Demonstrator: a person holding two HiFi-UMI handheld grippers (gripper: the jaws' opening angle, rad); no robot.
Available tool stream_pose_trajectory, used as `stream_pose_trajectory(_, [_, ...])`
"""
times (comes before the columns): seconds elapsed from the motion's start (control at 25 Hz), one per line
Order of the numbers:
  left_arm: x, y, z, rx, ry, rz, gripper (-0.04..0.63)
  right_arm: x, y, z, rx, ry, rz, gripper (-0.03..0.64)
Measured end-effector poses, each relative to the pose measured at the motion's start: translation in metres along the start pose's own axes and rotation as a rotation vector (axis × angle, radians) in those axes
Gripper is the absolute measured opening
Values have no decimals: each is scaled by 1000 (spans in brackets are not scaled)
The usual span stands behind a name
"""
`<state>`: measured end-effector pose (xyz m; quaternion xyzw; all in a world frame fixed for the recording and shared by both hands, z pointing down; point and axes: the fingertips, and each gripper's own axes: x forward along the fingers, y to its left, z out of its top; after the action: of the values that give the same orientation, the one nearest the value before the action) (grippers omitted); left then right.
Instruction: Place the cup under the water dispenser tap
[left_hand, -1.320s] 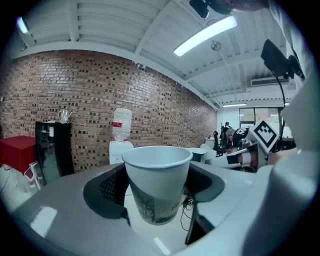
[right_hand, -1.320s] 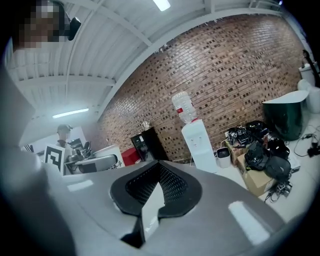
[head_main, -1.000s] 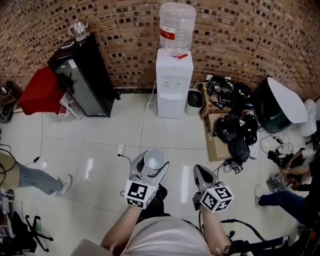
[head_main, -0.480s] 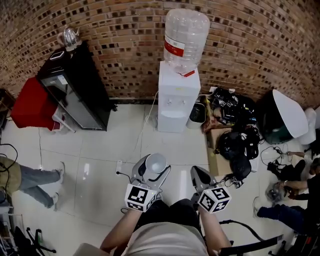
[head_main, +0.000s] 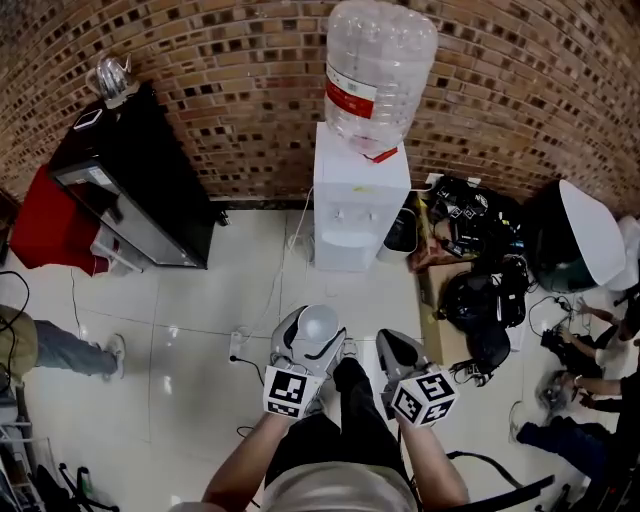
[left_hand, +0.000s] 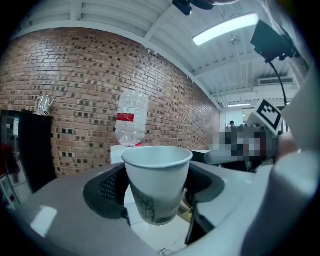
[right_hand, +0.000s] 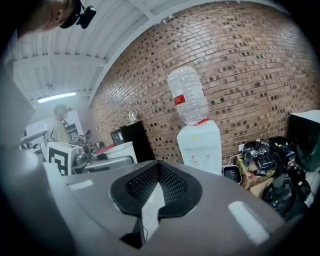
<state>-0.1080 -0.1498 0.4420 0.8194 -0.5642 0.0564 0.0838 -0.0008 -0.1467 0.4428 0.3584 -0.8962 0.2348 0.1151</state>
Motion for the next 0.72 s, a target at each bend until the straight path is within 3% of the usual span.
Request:
stream_pose_trajectory(0.4, [165, 90, -108, 1, 16, 110, 350, 140, -98, -23, -62, 55, 75, 0])
stream_pose_trajectory(0.72, [304, 146, -220, 61, -6, 146, 350, 238, -186, -75, -65, 5, 84, 0])
